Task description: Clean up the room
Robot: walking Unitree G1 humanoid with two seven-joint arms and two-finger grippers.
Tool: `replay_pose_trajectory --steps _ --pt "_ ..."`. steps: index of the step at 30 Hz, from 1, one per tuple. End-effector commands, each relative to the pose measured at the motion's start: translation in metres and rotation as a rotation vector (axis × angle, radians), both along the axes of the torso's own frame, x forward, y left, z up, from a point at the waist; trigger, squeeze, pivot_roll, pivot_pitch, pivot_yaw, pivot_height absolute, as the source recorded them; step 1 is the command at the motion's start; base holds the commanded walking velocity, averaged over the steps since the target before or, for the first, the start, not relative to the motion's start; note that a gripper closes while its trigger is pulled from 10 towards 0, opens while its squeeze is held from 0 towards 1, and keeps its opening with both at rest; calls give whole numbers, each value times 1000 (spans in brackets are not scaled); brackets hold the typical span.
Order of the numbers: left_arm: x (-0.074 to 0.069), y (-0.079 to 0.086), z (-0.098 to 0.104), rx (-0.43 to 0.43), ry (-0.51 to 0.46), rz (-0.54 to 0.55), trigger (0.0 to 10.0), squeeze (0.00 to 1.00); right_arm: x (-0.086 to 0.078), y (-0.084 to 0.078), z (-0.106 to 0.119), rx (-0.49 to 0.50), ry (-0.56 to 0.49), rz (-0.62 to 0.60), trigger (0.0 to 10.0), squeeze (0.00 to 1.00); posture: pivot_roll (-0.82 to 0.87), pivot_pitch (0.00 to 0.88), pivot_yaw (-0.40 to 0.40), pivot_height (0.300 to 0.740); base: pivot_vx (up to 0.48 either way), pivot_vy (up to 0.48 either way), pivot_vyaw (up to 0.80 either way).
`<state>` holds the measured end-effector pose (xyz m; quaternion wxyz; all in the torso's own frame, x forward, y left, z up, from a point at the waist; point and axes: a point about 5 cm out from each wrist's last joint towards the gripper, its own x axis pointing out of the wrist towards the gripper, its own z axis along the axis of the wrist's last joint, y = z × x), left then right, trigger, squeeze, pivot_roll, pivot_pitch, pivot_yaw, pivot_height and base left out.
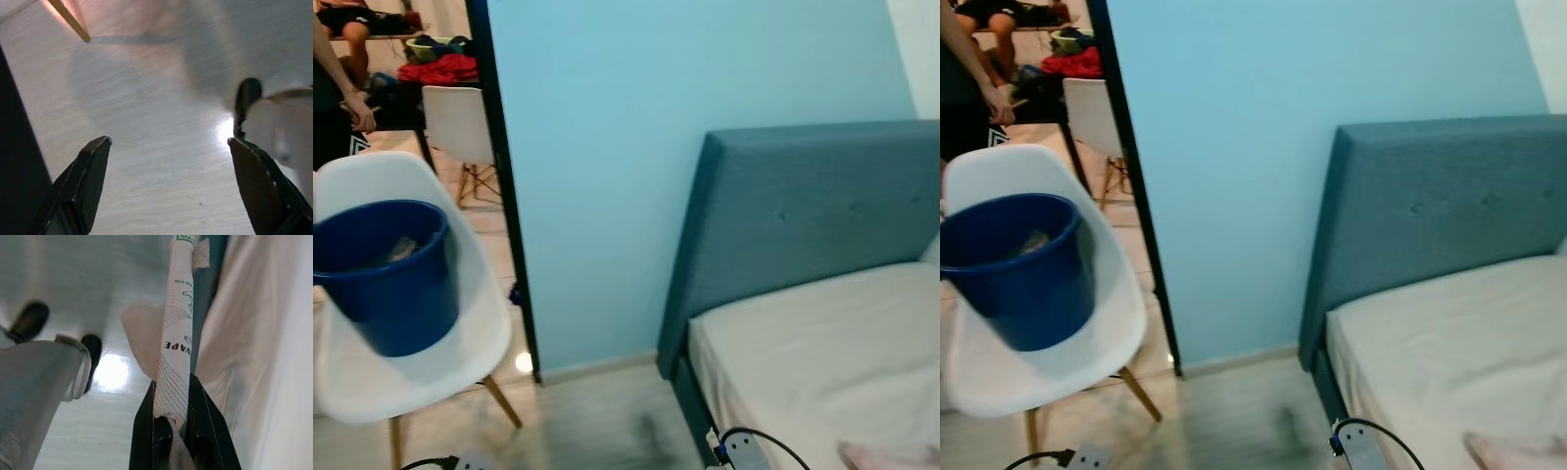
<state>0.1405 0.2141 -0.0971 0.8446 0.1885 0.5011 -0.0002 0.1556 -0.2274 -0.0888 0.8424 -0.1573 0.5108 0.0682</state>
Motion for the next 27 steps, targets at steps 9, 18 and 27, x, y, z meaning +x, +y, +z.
replay_pose_trajectory --steps 9,18,27 --pt "-12 1 -4 15 67 -32 10000 0 0 1 0 -21 1 43 10000 0 2 0 -75 740 0 0 763" --pt "-9 0 -4 7 68 -52 10000 0 24 3 10 -49 -76 93 10000 0 2 0 -69 740 255 0 763" --pt "-9 2 -3 10 70 -50 10000 0 36 4 17 -57 -114 126 10000 0 6 0 -68 740 454 0 761"
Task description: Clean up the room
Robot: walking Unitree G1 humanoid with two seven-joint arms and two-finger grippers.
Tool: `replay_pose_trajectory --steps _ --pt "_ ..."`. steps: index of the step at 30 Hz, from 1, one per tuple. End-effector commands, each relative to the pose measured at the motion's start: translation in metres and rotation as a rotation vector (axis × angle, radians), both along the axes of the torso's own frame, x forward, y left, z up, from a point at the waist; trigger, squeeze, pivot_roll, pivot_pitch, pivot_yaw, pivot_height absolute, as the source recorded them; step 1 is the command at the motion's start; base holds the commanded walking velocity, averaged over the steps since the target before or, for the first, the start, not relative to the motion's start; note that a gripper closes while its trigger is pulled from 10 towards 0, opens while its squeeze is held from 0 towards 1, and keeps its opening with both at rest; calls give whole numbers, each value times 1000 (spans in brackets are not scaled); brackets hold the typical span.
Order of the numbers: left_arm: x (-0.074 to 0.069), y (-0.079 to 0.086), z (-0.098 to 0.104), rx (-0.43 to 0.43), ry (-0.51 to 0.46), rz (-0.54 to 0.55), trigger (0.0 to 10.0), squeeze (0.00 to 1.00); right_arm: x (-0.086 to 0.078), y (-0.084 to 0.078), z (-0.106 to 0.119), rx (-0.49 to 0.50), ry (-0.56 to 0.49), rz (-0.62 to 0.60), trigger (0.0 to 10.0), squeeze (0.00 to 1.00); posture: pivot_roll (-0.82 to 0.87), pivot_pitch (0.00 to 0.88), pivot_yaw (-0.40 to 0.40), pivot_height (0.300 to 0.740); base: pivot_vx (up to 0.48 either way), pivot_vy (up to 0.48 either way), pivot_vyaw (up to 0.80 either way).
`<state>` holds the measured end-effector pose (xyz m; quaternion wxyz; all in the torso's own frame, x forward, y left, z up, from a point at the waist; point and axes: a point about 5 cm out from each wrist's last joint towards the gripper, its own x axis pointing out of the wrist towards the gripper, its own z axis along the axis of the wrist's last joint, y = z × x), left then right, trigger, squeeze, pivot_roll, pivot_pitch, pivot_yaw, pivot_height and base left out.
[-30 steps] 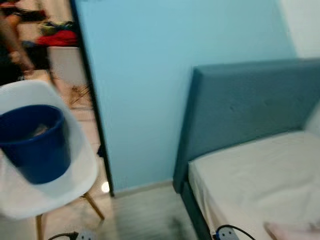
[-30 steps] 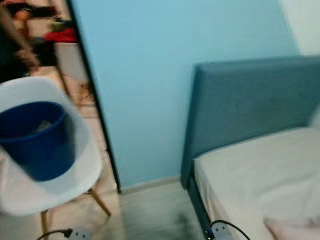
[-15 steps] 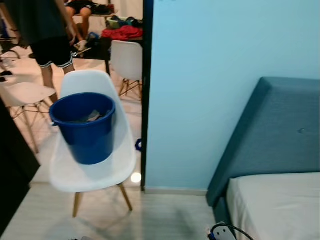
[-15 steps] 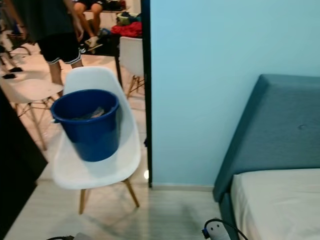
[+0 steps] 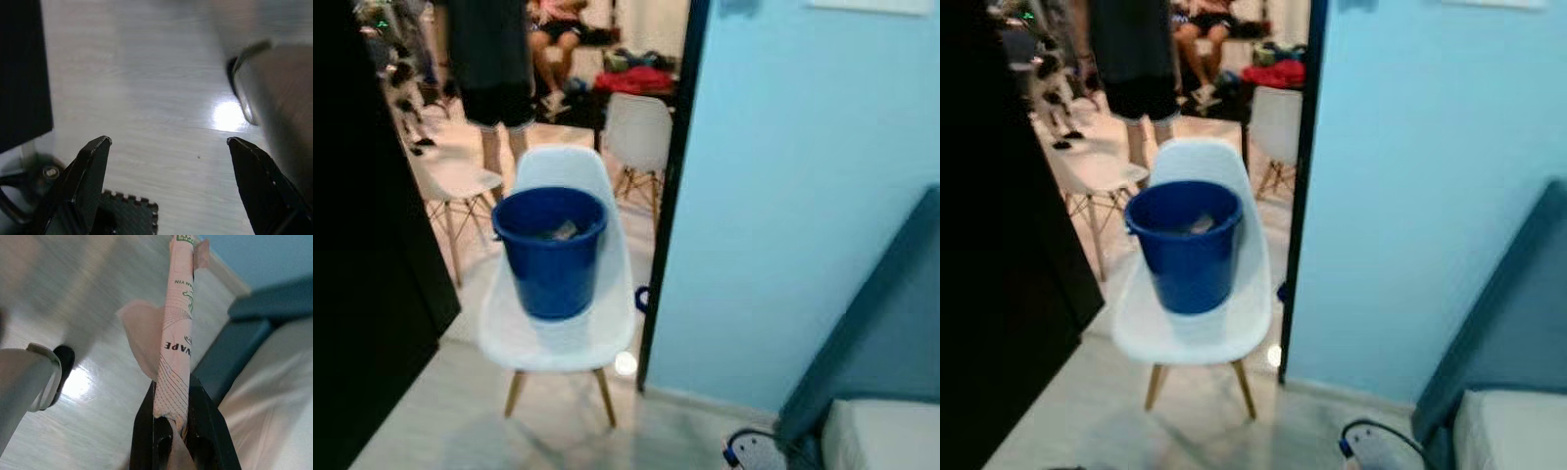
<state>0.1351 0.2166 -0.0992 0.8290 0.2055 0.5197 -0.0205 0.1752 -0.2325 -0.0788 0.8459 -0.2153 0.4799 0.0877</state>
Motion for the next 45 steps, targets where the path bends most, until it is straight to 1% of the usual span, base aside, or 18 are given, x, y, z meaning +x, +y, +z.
replay_pose_trajectory --steps 1,7,14,17,18,20,21,22,23,24,26,27,29,31,33,37,40,45 --pt "-4 0 -1 -4 16 -6 10000 0 17 9 7 17 -55 27 10000 0 6 0 -68 740 450 0 763" --pt "-7 2 -2 -1 23 -4 10000 0 26 5 13 7 -96 10 10000 0 9 0 -66 740 444 0 764" --pt "-7 5 -1 0 10 23 10000 0 68 10 40 38 -276 63 10000 0 -1 0 -60 740 442 0 0" --pt "3 8 3 5 -39 53 10000 0 106 26 75 190 -477 101 10000 0 9 1 -66 740 439 0 0" --pt "3 8 3 5 -39 53 10000 0 106 26 75 190 -477 101 10000 0 9 1 -66 740 439 0 0" --pt "9 8 5 5 -55 47 10000 0 140 41 116 509 -653 55 10000 0 19 4 -67 740 442 0 0" --pt "11 8 6 0 -63 50 10000 0 155 47 144 775 -733 49 10000 0 19 3 -64 740 424 0 0" --pt "11 8 6 0 -63 50 10000 0 155 47 144 775 -733 49 10000 0 19 3 -64 740 424 0 0" --pt "12 7 6 -7 -69 55 10000 0 163 50 173 1003 -811 96 10000 0 16 2 -61 740 352 0 0" --pt "12 7 6 -7 -69 55 10000 0 163 50 173 1003 -811 96 10000 0 16 2 -61 740 352 0 0" --pt "12 5 6 -17 -64 41 10000 0 157 48 233 1324 -908 378 10000 0 1 1 -54 740 0 0 0" --pt "11 4 5 -18 -54 29 10000 0 151 48 247 1348 -910 491 10000 0 -1 1 -55 740 0 0 0" --pt "9 3 4 -20 -46 21 10000 0 147 49 252 1321 -902 553 10000 0 -3 2 -58 740 0 0 0" --pt "7 2 3 -22 -35 17 10000 0 151 47 239 1141 -859 545 10000 0 -4 4 -60 740 0 0 0" --pt "6 2 3 -23 -32 19 10000 0 154 46 232 1079 -842 536 10000 0 -2 6 -61 740 0 0 0" --pt "-3 0 -1 -31 -13 16 10000 0 164 29 204 881 -819 321 10000 0 5 14 -60 740 0 0 0" --pt "-9 1 -2 -30 2 15 10000 0 167 24 207 913 -878 215 10000 0 8 16 -55 740 0 0 0" --pt "-13 4 -3 -25 13 11 10000 0 165 27 221 1004 -930 213 10000 0 7 17 -52 740 0 0 0"
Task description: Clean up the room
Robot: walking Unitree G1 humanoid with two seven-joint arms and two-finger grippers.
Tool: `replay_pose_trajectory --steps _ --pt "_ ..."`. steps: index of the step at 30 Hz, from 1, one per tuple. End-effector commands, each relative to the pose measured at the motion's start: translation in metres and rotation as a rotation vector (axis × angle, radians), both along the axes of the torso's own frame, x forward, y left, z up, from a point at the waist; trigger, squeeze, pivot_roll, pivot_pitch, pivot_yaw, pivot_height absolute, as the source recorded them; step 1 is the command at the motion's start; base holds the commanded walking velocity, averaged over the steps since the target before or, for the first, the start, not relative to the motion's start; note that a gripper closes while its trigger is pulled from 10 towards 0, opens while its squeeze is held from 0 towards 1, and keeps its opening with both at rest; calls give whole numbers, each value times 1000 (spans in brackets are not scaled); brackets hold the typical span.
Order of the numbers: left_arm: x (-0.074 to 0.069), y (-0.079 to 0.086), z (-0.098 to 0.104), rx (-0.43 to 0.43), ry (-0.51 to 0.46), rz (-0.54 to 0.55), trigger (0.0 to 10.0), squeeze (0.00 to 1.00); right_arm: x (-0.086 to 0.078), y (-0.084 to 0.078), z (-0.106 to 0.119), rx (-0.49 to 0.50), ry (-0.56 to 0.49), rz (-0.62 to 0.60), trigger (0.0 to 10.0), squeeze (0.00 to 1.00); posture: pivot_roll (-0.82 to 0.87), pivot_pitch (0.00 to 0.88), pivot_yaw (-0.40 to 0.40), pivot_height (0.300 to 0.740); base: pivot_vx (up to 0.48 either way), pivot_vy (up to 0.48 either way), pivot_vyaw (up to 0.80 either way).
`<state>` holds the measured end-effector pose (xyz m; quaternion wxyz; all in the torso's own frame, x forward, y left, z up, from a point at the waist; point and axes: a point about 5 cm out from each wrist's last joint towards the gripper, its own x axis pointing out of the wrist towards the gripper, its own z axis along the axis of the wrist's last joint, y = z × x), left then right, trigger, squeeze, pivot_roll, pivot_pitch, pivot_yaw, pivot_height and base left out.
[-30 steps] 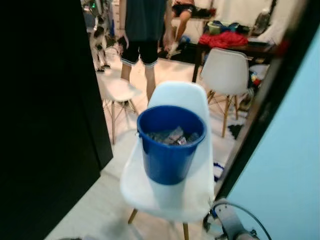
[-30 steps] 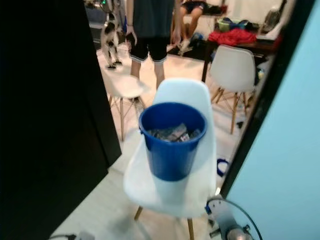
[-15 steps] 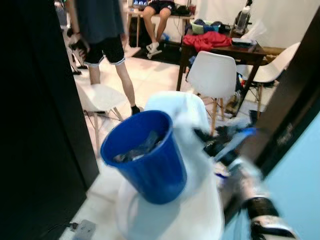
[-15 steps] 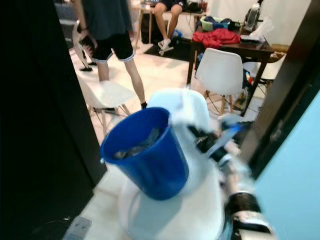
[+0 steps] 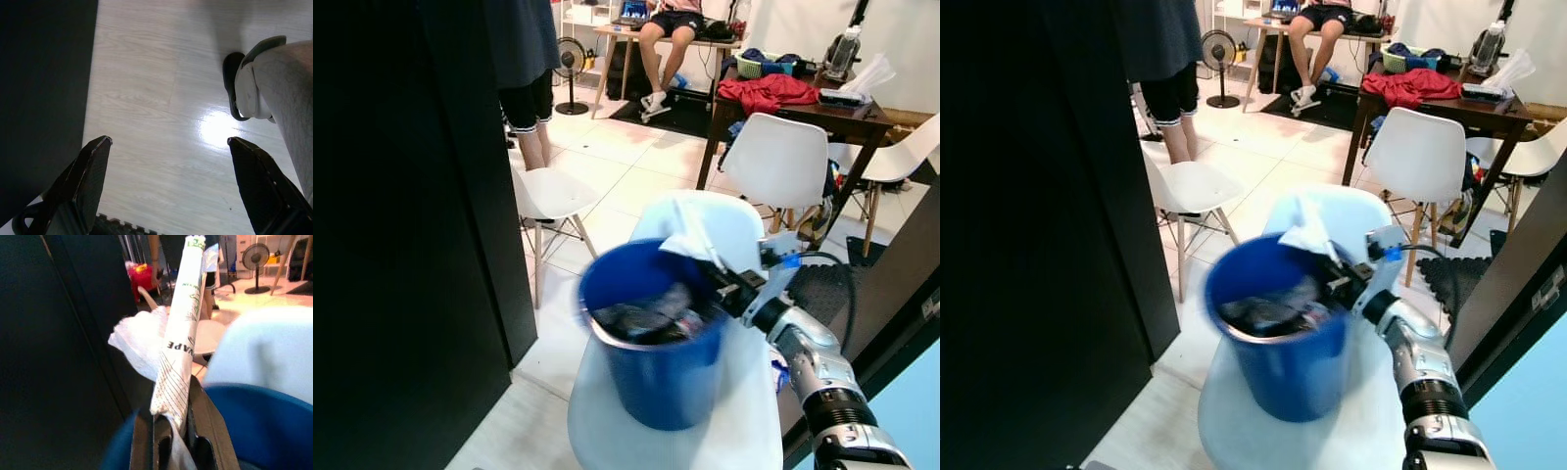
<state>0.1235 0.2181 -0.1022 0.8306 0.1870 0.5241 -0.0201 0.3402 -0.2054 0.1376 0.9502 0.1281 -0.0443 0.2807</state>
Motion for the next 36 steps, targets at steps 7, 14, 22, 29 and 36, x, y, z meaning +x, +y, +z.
replay_pose_trajectory --steps 7,14,22,29,36 --pt "-2 7 1 14 2 -14 10000 0 2 16 25 92 -93 87 10000 0 4 18 -54 740 0 0 0" --pt "4 3 2 5 -7 -25 10000 0 13 32 -24 -339 164 27 10000 0 0 17 -58 740 0 0 0" --pt "3 -1 1 1 1 -37 10000 0 14 42 -57 -595 347 -131 10000 0 5 20 -62 740 0 0 0" --pt "0 -1 0 3 9 -34 10000 0 10 37 -71 -686 452 -198 10000 125 9 23 -68 740 0 0 0" --pt "-1 -1 0 1 9 -37 10000 0 14 39 -69 -637 427 -220 10000 1000 1 19 -65 740 0 0 0"
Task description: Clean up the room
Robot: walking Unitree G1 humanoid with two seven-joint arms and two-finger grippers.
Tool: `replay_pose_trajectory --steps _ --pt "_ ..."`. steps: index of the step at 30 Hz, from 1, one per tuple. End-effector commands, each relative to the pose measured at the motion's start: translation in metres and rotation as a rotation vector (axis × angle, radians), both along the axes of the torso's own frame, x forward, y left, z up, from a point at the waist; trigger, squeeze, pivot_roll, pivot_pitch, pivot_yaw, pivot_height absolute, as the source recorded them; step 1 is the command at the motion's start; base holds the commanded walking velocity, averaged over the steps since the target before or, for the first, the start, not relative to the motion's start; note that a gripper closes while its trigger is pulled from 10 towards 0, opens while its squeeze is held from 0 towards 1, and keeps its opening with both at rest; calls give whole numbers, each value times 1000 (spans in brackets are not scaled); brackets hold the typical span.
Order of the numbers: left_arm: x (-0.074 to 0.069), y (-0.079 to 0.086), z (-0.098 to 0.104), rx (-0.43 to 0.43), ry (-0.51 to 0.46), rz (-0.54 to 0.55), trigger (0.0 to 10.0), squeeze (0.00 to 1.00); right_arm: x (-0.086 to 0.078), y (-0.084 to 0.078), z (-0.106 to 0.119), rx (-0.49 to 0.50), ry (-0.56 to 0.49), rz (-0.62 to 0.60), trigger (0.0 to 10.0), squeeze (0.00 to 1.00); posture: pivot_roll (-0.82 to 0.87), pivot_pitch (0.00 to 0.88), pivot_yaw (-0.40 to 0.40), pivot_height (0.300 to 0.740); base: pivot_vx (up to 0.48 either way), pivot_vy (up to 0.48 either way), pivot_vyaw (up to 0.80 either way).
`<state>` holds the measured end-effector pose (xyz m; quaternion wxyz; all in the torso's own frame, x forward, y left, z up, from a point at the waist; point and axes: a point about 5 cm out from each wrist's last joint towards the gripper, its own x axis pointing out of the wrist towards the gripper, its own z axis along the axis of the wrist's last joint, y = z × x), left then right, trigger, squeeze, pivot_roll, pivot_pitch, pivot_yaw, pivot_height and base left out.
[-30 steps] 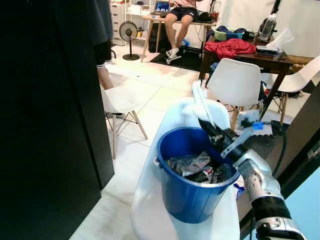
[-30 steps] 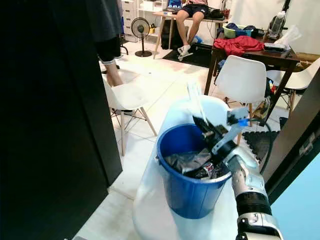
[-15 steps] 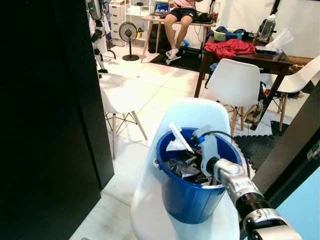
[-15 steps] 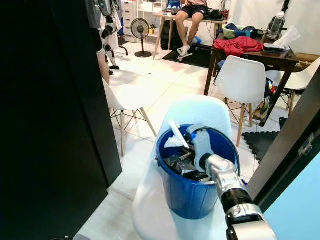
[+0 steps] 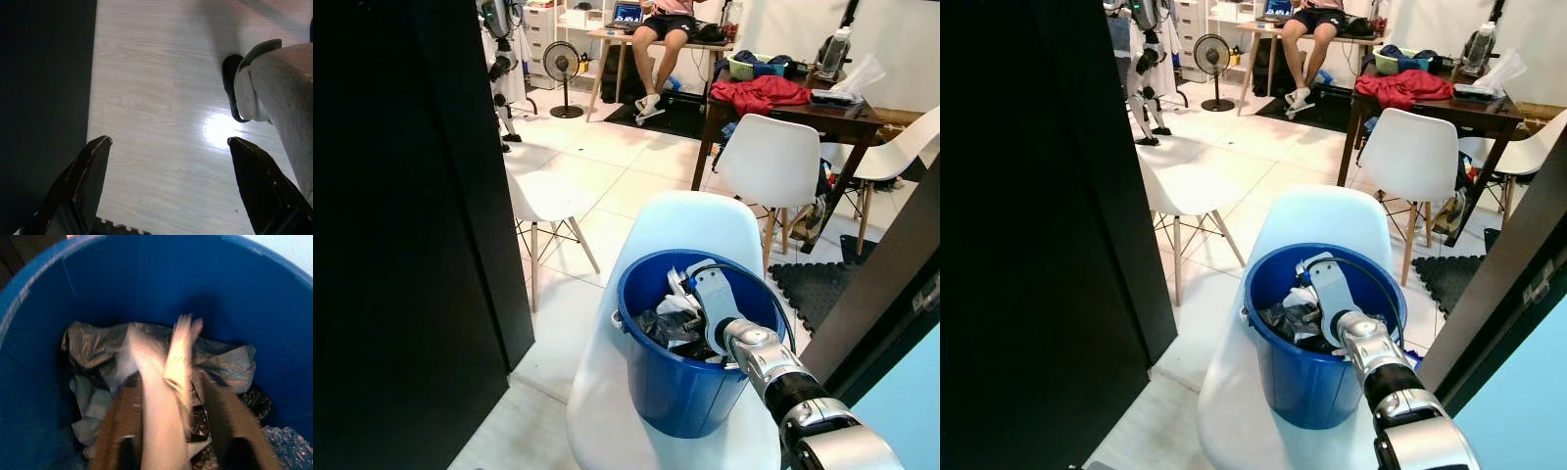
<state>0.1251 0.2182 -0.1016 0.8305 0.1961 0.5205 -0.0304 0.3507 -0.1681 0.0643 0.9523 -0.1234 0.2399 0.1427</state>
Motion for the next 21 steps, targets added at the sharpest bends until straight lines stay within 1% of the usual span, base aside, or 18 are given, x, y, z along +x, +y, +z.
replay_pose_trajectory --steps 1,5,7,10,11,12,13,14,16,17,18,19,20,21 --pt "-2 -2 -1 -4 11 -10 10000 0 4 2 5 31 -27 -2 10000 1000 -1 19 -64 740 0 0 0" --pt "-1 -2 -1 -4 10 -9 10000 0 5 1 7 61 -36 -24 10000 1000 -1 17 -64 740 0 0 0" --pt "0 -2 -1 -2 7 4 10000 0 5 -8 9 115 -44 -77 10000 1000 -2 15 -64 740 0 0 0" --pt "1 -2 -1 0 7 8 10000 0 5 -11 9 130 -45 -94 10000 1000 -2 15 -64 740 0 0 0" --pt "1 -3 0 2 7 10 10000 0 5 -16 10 165 -60 -121 10000 1000 -3 13 -64 740 0 0 0" --pt "1 -3 0 4 7 15 10000 0 5 -21 12 234 -85 -157 10000 1000 -6 11 -62 740 0 0 0" --pt "2 -3 0 9 8 24 10000 0 4 -26 14 330 -107 -195 10000 0 -7 9 -63 740 0 0 0" --pt "2 -3 0 9 8 24 10000 0 4 -26 14 330 -107 -195 10000 0 -7 9 -63 740 0 0 0" --pt "1 -2 -1 21 16 42 10000 0 2 -31 19 553 -177 -218 10000 0 -7 9 -63 740 0 0 0" --pt "1 -2 -1 21 16 42 10000 0 2 -31 19 553 -177 -218 10000 0 -7 9 -63 740 0 0 0" --pt "0 -1 -1 23 19 43 10000 0 0 -31 23 702 -212 -192 10000 0 -8 6 -62 740 0 0 0" --pt "0 -1 -1 23 19 43 10000 0 0 -31 23 702 -212 -192 10000 0 -8 6 -62 740 0 0 0" --pt "0 -1 -1 23 20 42 10000 0 -1 -30 26 796 -238 -169 10000 0 -8 6 -62 740 0 0 0" --pt "0 -1 -1 25 22 38 10000 0 -7 -25 25 856 -240 -80 10000 0 -12 4 -57 740 -382 0 0"
